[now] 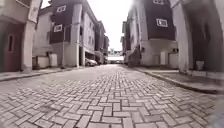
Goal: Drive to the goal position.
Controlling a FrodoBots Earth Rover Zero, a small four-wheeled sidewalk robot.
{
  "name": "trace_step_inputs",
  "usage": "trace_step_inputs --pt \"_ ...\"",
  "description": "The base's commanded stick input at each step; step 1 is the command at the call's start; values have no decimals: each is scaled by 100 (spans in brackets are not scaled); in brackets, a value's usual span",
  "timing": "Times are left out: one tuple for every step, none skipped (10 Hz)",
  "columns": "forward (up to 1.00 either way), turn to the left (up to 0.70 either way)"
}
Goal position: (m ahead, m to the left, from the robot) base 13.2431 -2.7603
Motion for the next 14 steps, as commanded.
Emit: trace_step_inputs --pt "100 0" --pt "100 0" --pt "100 0" --pt "100 0" --pt "100 -5" --pt "100 -14" --pt "100 -22" --pt "100 -13" --pt "100 -1" --pt "100 -20" --pt "100 -27" --pt "100 -16" --pt "100 -5" --pt "100 0"
